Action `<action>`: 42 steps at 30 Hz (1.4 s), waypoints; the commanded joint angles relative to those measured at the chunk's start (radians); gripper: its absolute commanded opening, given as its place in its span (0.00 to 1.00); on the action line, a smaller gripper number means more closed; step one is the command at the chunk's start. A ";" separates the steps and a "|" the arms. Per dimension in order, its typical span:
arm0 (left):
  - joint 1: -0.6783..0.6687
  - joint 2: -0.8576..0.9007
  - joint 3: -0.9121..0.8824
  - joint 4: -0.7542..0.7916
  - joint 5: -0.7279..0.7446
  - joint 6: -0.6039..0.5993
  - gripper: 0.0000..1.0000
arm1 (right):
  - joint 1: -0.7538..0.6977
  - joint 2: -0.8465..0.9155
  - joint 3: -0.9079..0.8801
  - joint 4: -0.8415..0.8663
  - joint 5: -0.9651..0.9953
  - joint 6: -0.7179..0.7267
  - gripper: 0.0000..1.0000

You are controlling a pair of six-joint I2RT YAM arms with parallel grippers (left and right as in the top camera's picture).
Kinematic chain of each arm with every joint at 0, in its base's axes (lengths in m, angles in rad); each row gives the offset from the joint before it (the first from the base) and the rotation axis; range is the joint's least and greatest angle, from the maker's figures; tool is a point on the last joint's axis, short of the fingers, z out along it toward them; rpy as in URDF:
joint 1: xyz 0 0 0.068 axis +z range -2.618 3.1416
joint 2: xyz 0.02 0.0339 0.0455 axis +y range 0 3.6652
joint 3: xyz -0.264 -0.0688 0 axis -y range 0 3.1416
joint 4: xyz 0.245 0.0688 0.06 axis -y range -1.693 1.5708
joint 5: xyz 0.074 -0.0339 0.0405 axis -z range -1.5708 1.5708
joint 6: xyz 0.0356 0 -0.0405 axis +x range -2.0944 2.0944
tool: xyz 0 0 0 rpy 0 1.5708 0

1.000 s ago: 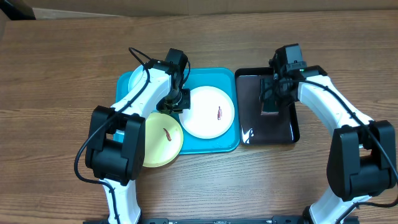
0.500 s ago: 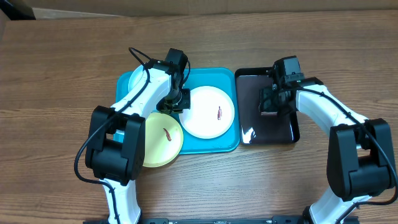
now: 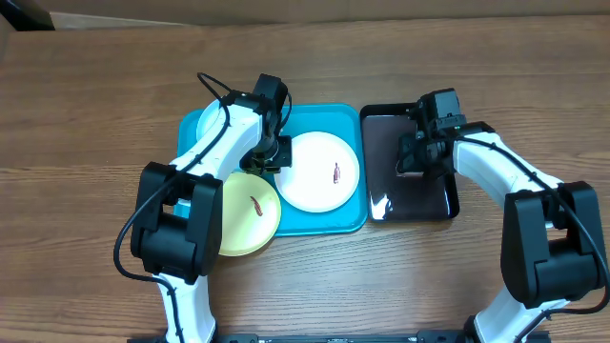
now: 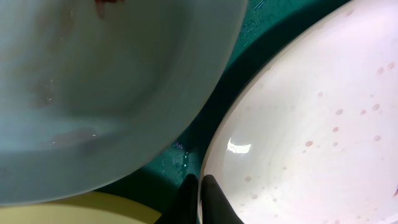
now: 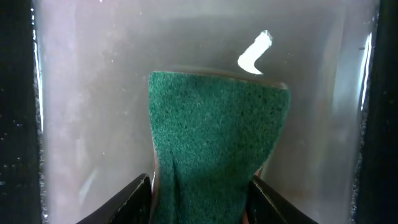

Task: Clean dirty plates on tray and stack at the side
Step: 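Scrub the white plate with the sponge in the right gripper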

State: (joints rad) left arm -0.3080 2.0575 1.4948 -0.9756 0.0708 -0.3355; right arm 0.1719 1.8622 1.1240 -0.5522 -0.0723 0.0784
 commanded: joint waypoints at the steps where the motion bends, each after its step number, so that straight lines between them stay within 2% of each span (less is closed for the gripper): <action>1: 0.000 -0.009 0.009 0.006 0.008 -0.014 0.07 | 0.004 0.002 -0.012 0.007 -0.008 0.002 0.40; 3: 0.000 -0.009 0.009 0.007 0.008 -0.013 0.08 | 0.004 0.002 -0.010 0.008 -0.009 0.002 0.23; 4: 0.000 -0.009 0.010 0.007 0.008 -0.013 0.10 | 0.004 0.001 -0.005 0.005 -0.009 0.002 0.18; 7: 0.000 -0.009 0.009 0.008 0.008 -0.013 0.12 | 0.003 0.001 0.027 -0.027 -0.009 0.002 0.14; 10: 0.000 -0.009 0.009 0.008 0.008 -0.014 0.13 | 0.003 0.001 0.091 -0.104 -0.008 0.000 0.04; 12: 0.000 -0.009 0.010 0.008 0.009 -0.032 0.15 | 0.003 0.001 0.155 -0.185 -0.008 -0.001 0.04; 16: 0.000 -0.009 0.010 0.009 0.008 -0.039 0.26 | 0.003 0.001 0.289 -0.369 -0.008 -0.001 0.04; 19: -0.001 -0.009 0.010 0.013 0.008 -0.048 0.24 | 0.012 0.001 0.343 -0.465 -0.009 -0.001 0.04; 20: -0.001 -0.009 0.010 0.018 0.009 -0.065 0.17 | 0.018 0.001 0.343 -0.479 -0.008 -0.001 0.04; 23: -0.001 -0.009 0.010 0.020 0.009 -0.107 0.04 | 0.023 0.001 0.323 -0.472 0.000 -0.001 0.04; 26: 0.001 -0.009 0.010 0.016 0.044 -0.114 0.04 | 0.023 -0.005 0.334 -0.520 -0.001 -0.001 0.04; 30: -0.002 -0.009 0.010 0.016 0.064 -0.114 0.05 | 0.023 -0.011 0.336 -0.489 0.018 -0.002 0.04; 31: -0.007 -0.009 0.010 0.017 0.064 -0.114 0.08 | 0.023 -0.011 0.337 -0.490 0.024 -0.005 0.04; 32: -0.010 -0.009 0.010 0.018 0.064 -0.114 0.18 | 0.023 -0.011 0.338 -0.494 0.027 -0.005 0.04; 33: -0.013 -0.009 0.010 0.019 0.064 -0.114 0.19 | 0.023 -0.013 0.338 -0.499 0.026 -0.005 0.04; 35: -0.016 -0.009 0.010 0.019 0.064 -0.115 0.16 | 0.023 -0.013 0.338 -0.502 0.026 -0.005 0.04; 37: -0.019 -0.009 0.010 0.015 0.065 -0.117 0.09 | 0.025 -0.013 0.337 -0.501 0.027 -0.006 0.04; 42: -0.020 -0.009 0.010 0.003 0.065 -0.117 0.04 | 0.024 -0.012 0.321 -0.462 0.026 -0.005 0.04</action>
State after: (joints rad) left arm -0.3145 2.0575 1.4948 -0.9676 0.1158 -0.4461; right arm 0.1917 1.8717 1.4464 -1.0420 -0.0586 0.0780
